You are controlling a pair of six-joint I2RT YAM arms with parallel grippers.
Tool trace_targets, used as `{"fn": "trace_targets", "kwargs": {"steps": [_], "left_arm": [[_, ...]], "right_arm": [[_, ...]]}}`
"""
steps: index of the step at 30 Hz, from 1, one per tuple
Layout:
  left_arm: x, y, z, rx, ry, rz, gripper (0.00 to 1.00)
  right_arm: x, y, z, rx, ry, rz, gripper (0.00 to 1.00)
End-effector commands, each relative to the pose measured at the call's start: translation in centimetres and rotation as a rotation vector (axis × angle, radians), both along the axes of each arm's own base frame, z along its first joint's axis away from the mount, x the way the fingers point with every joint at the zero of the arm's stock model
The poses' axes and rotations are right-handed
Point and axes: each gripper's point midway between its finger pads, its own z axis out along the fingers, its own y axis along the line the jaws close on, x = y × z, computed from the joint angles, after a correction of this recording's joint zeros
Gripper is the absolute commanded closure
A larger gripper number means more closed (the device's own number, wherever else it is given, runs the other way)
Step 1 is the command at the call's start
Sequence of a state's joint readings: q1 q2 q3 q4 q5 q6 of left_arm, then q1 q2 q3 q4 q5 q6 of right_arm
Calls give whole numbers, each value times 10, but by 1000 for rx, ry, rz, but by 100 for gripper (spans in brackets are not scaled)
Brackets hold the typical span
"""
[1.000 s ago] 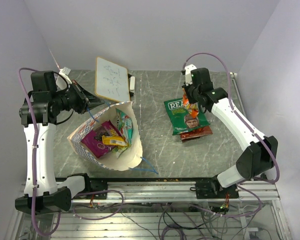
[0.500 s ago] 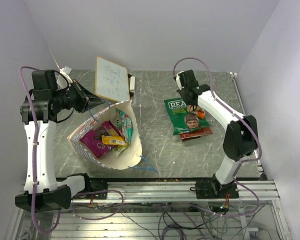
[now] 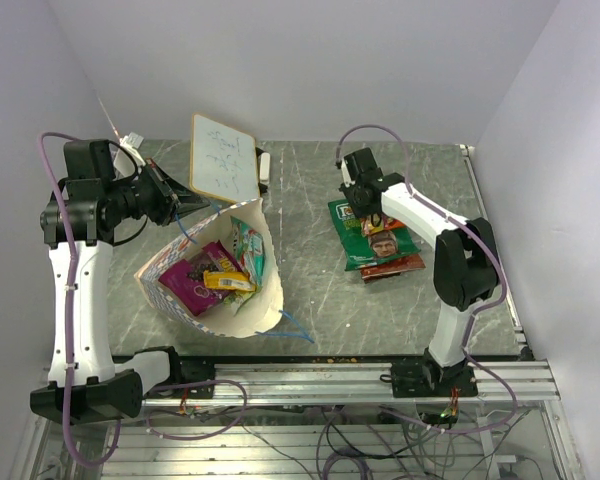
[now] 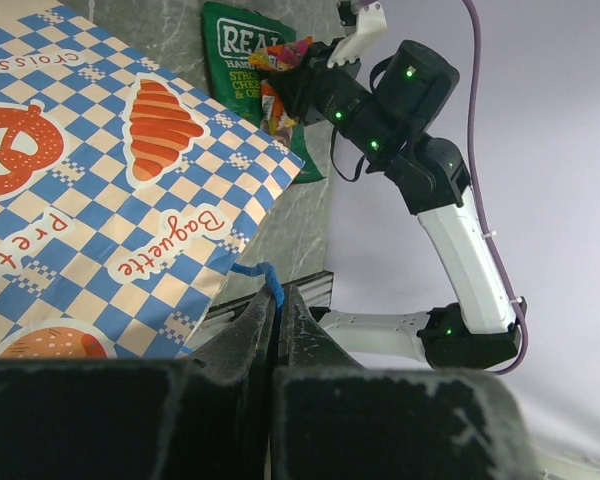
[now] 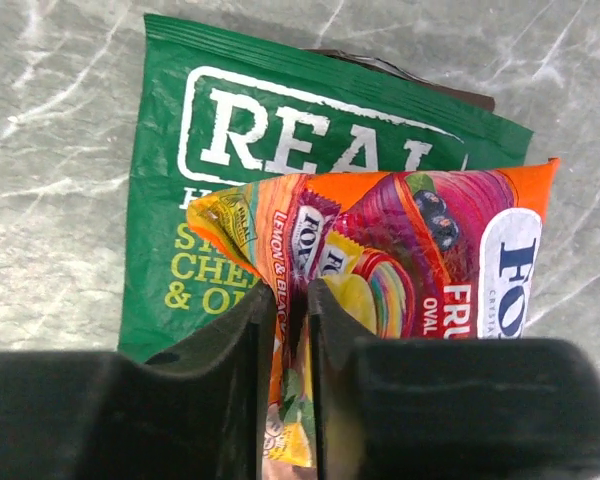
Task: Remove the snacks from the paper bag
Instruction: Place the snack at the center of the board, then take out the snack from the paper bag.
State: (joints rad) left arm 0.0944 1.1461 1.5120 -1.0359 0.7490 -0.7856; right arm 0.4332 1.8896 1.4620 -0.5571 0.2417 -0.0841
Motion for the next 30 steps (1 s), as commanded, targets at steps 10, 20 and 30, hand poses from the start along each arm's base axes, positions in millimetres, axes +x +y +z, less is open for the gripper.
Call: {"fn": "trace_targets", "kwargs": {"steps": [10,20,30], "left_arm": [[-7,-6,4,-36,-42,-28,93],[-13,-8,6,-48,-45,-35,93],[-16,-11,9,-64,-55,-45,93]], "right_arm": [[-18,32,113,264,-214,145,39],[-89,100,180,568,-269,334,35],[-190,195,277,773,-453,673,33]]}}
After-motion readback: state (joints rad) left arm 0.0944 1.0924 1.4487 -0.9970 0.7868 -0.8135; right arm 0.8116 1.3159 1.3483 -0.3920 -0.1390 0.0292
